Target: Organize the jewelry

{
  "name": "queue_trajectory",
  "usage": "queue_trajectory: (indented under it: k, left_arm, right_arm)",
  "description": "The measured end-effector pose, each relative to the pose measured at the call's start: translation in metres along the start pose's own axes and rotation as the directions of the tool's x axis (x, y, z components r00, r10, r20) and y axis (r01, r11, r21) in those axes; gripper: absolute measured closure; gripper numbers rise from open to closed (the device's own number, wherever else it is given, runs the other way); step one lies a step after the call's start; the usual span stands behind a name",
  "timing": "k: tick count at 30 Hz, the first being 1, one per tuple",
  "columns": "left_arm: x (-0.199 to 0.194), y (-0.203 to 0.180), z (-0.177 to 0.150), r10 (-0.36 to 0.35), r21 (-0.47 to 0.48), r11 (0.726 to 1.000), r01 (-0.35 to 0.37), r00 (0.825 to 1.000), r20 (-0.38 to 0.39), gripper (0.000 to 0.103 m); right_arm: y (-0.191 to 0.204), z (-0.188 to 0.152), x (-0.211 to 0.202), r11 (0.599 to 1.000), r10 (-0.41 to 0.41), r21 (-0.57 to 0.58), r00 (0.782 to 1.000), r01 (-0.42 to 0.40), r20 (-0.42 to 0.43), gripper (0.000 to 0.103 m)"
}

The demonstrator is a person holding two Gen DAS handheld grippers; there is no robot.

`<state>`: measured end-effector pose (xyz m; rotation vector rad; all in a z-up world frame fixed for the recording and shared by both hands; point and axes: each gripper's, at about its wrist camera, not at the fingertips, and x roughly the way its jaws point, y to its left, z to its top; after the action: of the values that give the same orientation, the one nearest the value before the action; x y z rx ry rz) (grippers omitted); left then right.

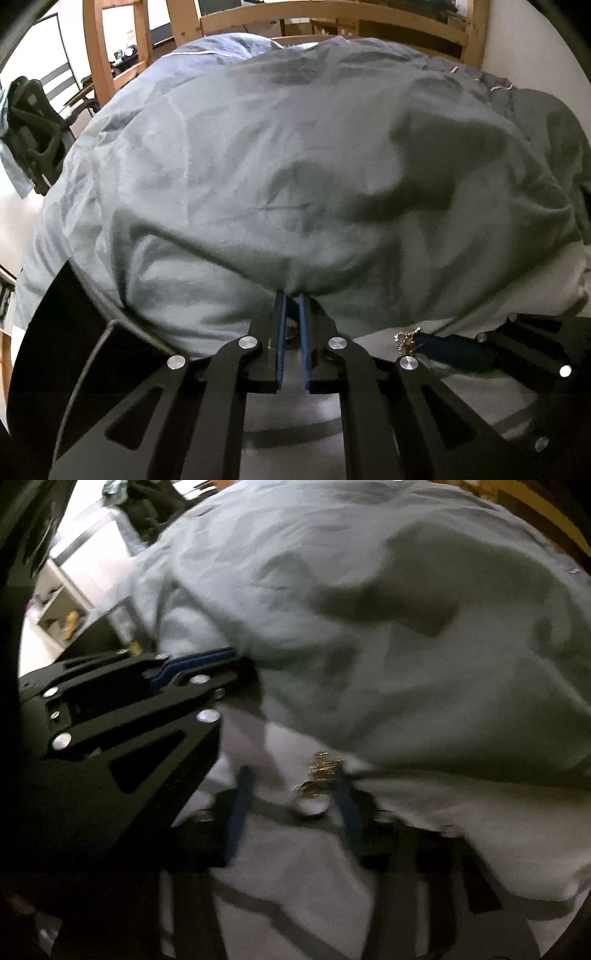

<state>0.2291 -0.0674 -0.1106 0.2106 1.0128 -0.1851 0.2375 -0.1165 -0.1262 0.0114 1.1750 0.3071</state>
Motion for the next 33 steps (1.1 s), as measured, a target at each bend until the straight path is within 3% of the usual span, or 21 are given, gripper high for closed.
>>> queue_trajectory:
  k: [2,4,7,14,21,24,27,30,33]
  left_arm:
    - [0.006,0.002,0.002,-0.071,-0.018,0.997,0.070,0.997,-0.020,0.096]
    - [0.009,0.011,0.002,-0.146,-0.063,0.988,0.143,0.989,-0.032,0.102]
    - [0.002,0.020,-0.002,-0.208,-0.093,0.974,0.206,0.978,-0.015,0.103]
    - [-0.022,0.035,-0.014,-0.284,-0.134,0.948,0.287,0.958,0.044,0.103]
    - [-0.060,0.046,-0.027,-0.296,-0.138,0.940,0.312,0.946,0.130,0.103]
    - [-0.066,0.045,-0.031,-0.238,-0.109,0.961,0.254,0.961,0.140,0.103]
    - [-0.053,0.034,-0.028,-0.177,-0.075,0.980,0.185,0.979,0.099,0.080]
    - [-0.039,0.010,-0.020,-0.103,0.019,0.995,0.102,0.992,0.067,0.060]
    - [-0.026,-0.009,-0.013,0.004,0.077,0.997,-0.010,0.998,0.066,0.056]
  right_arm:
    - [-0.003,-0.001,-0.003,1.000,0.016,0.010,1.000,-0.017,0.016,0.083]
    - [-0.004,-0.003,-0.009,1.000,0.015,0.010,0.999,-0.016,0.044,0.083]
    - [-0.011,-0.007,-0.023,0.999,0.013,0.038,0.994,-0.017,0.109,0.083]
    - [-0.024,-0.018,-0.057,0.992,0.030,0.111,0.970,-0.058,0.243,0.083]
    - [-0.028,-0.026,-0.074,0.990,0.048,0.111,0.947,-0.087,0.318,0.083]
    - [-0.023,-0.023,-0.065,0.989,0.062,0.111,0.949,-0.100,0.308,0.083]
    - [-0.023,-0.023,-0.064,0.988,0.069,0.108,0.951,-0.106,0.302,0.083]
    - [-0.023,-0.022,-0.064,0.988,0.071,0.113,0.951,-0.109,0.300,0.083]
    - [-0.026,-0.022,-0.064,0.985,0.075,0.127,0.952,-0.117,0.298,0.083]
